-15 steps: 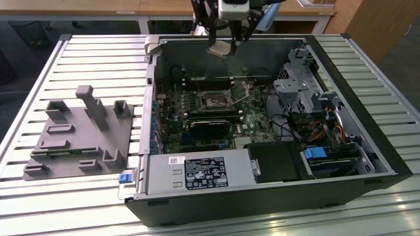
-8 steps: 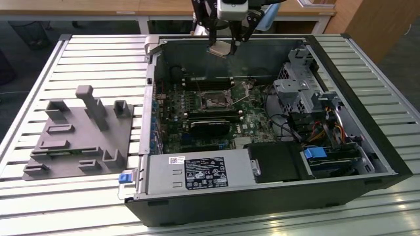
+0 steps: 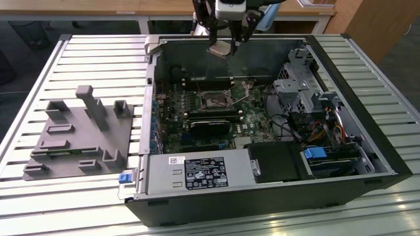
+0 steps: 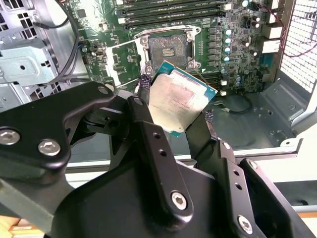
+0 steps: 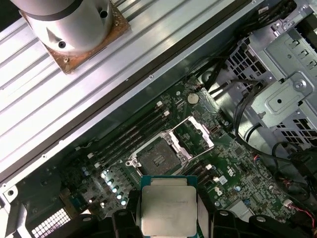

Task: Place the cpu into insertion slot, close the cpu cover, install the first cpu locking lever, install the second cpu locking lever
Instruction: 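Place the cpu into insertion slot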

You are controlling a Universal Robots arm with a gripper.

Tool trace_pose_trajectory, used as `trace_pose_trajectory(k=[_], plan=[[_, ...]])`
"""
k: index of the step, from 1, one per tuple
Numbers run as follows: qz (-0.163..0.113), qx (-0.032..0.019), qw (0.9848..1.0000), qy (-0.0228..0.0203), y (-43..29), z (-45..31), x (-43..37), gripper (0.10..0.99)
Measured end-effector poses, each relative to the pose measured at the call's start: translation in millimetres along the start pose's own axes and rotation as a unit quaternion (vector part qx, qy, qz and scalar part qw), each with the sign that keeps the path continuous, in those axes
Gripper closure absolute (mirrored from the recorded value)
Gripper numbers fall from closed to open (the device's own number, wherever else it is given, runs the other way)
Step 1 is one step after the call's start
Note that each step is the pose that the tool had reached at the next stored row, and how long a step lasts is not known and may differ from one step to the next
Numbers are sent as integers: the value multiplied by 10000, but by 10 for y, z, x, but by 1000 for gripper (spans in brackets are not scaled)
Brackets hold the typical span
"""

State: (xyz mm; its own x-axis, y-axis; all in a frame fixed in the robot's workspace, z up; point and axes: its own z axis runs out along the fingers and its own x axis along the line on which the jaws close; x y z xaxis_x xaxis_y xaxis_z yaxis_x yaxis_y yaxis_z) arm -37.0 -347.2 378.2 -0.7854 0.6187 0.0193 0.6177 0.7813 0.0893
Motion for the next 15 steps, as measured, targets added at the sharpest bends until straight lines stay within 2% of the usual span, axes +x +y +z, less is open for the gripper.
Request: trace_pose_trajectory(k=[15], plan=[[279, -5, 9996, -25, 0, 0, 0, 549]])
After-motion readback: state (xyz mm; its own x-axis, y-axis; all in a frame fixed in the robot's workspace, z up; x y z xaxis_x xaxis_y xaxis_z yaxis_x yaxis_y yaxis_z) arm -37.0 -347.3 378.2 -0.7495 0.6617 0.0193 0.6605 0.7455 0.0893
